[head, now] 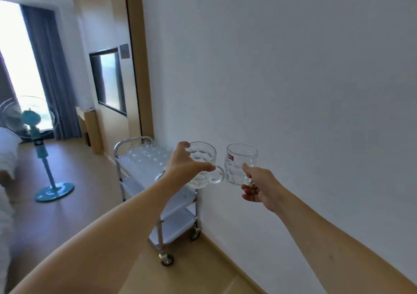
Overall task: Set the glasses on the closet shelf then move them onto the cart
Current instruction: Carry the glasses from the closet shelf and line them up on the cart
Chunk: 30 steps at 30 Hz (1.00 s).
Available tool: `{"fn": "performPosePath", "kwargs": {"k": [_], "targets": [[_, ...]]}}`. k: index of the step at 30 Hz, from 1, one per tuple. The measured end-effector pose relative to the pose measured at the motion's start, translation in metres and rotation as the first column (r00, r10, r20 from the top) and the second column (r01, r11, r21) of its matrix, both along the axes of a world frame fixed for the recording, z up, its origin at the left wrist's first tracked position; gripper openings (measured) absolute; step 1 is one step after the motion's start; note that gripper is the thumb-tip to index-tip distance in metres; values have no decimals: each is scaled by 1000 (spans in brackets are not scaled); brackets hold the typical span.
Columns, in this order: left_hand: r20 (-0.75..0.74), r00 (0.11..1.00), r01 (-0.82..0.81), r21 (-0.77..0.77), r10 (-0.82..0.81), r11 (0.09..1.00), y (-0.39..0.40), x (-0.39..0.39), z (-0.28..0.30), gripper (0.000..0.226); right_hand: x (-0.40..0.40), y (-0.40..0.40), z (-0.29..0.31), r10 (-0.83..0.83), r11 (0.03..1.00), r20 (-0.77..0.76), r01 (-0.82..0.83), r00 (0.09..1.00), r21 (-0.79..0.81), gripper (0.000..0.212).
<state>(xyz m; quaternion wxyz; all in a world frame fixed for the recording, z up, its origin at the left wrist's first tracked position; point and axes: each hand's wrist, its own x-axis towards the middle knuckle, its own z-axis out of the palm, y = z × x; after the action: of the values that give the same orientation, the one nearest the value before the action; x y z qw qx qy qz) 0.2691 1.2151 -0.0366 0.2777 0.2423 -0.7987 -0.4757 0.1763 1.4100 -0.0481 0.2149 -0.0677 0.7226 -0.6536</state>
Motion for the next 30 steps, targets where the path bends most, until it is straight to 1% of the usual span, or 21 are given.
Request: {"fn": "performPosePath", "kwargs": {"k": [2, 4, 5, 6, 7, 10, 12, 13, 16, 23, 30], "targets": [[2, 998, -67, -3, 67, 998, -34, -1, -2, 106, -14, -41, -3, 71, 997, 4, -71, 997, -1, 26], [6, 993, -114, 9, 114, 993, -69, -4, -3, 88, -31, -83, -3, 142, 990, 22, -142, 990, 8, 26], [18, 991, -134, 9, 134, 991, -84, -5, -3, 82, -37, -100, -2, 171, 985, 26, -171, 985, 12, 26], [28, 986, -164, -10, 165, 986, -103, -9, -1, 82, -46, -122, -2, 207, 978, 27, -207, 978, 11, 26], [51, 979, -194, -32, 195, 980, -117, -12, -1, 87, -53, -139, -2, 230, 973, 22, -231, 973, 15, 26], [68, 958, -274, -78, 279, 959, -157, -20, -1, 107, -72, -190, -4, 294, 956, 24, -294, 956, 3, 25], [83, 942, -320, -73, 326, 944, -182, -26, -4, 116, -82, -221, -7, 330, 944, 32, -330, 943, 5, 25], [90, 933, -342, -72, 348, 937, -194, -28, -5, 116, -87, -238, -8, 344, 939, 38, -345, 938, 8, 26], [85, 916, -387, -80, 393, 919, -222, -28, -9, 104, -98, -275, -14, 391, 920, 39, -391, 920, 19, 26], [95, 876, -472, -31, 473, 881, -290, -18, -25, 102, -100, -351, -32, 477, 878, 87, -479, 875, 2, 21], [114, 874, -476, 2, 472, 880, -362, -8, -44, 103, -87, -425, -53, 513, 855, 88, -517, 854, 32, 21]]}}
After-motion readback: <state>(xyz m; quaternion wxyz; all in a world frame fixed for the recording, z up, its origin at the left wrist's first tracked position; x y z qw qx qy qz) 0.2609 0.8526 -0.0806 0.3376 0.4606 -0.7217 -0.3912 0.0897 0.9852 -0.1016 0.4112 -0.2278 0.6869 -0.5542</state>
